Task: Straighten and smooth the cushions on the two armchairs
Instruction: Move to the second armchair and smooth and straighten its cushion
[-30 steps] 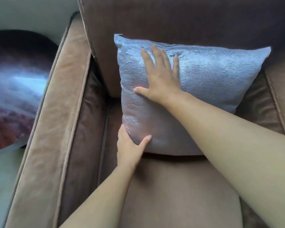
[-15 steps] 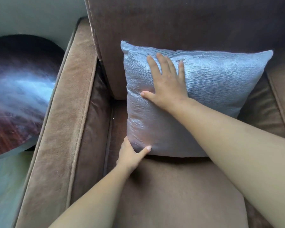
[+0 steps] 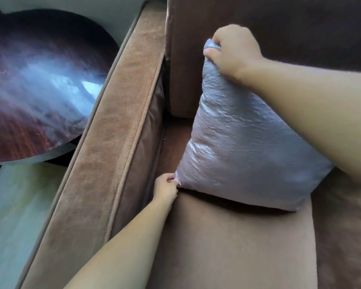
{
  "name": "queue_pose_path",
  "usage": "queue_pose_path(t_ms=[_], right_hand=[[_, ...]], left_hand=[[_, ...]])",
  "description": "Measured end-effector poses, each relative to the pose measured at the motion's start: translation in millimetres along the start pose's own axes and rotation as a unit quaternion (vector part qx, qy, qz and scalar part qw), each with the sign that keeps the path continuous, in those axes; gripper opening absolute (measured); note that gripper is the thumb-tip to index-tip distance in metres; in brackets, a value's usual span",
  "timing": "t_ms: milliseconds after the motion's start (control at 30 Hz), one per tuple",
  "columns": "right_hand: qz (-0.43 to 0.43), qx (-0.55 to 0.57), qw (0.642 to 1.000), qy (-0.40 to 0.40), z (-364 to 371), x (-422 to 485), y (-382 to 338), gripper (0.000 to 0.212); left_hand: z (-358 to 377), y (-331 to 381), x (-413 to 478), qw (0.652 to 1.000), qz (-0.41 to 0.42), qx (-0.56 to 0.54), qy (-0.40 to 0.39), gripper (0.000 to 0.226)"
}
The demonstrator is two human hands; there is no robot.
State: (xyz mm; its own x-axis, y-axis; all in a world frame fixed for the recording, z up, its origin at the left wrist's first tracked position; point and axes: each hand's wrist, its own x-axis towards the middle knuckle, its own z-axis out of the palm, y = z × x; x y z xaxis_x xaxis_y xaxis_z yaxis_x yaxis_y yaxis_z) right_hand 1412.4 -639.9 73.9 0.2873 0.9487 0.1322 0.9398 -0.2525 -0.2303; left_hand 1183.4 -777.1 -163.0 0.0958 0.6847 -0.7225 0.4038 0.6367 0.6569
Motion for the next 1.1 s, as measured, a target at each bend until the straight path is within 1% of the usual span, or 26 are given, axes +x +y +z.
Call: queue_pose_path(t_ms=[100, 200, 267, 400, 533, 633, 667, 733, 833, 933, 1000, 1067, 1100], right_hand=[[0.018, 0.052, 0.998, 0.039, -0.6, -2.6, 4.3, 0.023], [0.047, 0.092, 0.992, 0.072, -8.3, -1.5, 8.6, 0.021], [0.075, 0.122, 0.986, 0.088, -12.1, 0.4, 11.0, 0.021], [0.087, 0.129, 0.985, 0.080, -12.5, -2.5, 13.0, 0.019], [0.081, 0.126, 0.986, 0.074, -9.6, -6.0, 13.2, 0.020], [0.086, 0.144, 0.984, 0.061, -3.8, -8.1, 9.3, 0.021], [0.073, 0.134, 0.987, 0.054, -3.0, -9.5, 7.8, 0.021], [0.037, 0.086, 0.995, 0.032, -2.0, -17.1, 11.8, 0.030], [0.014, 0.014, 1.000, 0.005, -2.3, -43.0, 36.6, 0.043], [-0.005, -0.059, 0.998, -0.015, -9.7, -67.7, 67.9, 0.054], [0.009, -0.098, 0.994, -0.040, -16.9, -79.2, 89.1, 0.054], [0.031, -0.118, 0.991, -0.049, -26.8, -90.7, 109.1, 0.053], [0.043, -0.119, 0.991, -0.051, -32.1, -97.3, 119.8, 0.053]], left_hand=[[2.4, -5.5, 3.6, 1.000, -0.008, -0.016, 0.002, 0.013], [1.4, -4.6, 4.5, 0.998, 0.039, 0.051, 0.029, 0.009], [-2.0, -5.3, -0.1, 0.994, 0.064, 0.075, 0.047, 0.015], [-4.9, -15.5, -4.9, 0.992, 0.073, 0.088, 0.057, 0.030], [-5.5, -9.1, -2.0, 0.991, 0.048, 0.113, 0.052, 0.035], [-6.1, -7.9, -2.4, 0.983, 0.023, 0.167, 0.073, 0.030], [-6.8, -3.3, -3.9, 0.983, 0.019, 0.163, 0.085, 0.026], [-6.4, 13.4, -7.3, 0.985, 0.016, 0.139, 0.100, 0.010], [2.3, 61.7, -19.9, 0.981, 0.078, 0.144, 0.100, 0.029], [17.0, 132.9, -38.3, 0.976, 0.181, 0.096, 0.075, 0.031], [27.3, 179.0, -47.9, 0.965, 0.241, 0.056, 0.083, 0.031], [33.2, 216.3, -52.9, 0.956, 0.276, 0.001, 0.096, 0.031], [35.0, 230.9, -53.3, 0.953, 0.287, -0.026, 0.090, 0.033]])
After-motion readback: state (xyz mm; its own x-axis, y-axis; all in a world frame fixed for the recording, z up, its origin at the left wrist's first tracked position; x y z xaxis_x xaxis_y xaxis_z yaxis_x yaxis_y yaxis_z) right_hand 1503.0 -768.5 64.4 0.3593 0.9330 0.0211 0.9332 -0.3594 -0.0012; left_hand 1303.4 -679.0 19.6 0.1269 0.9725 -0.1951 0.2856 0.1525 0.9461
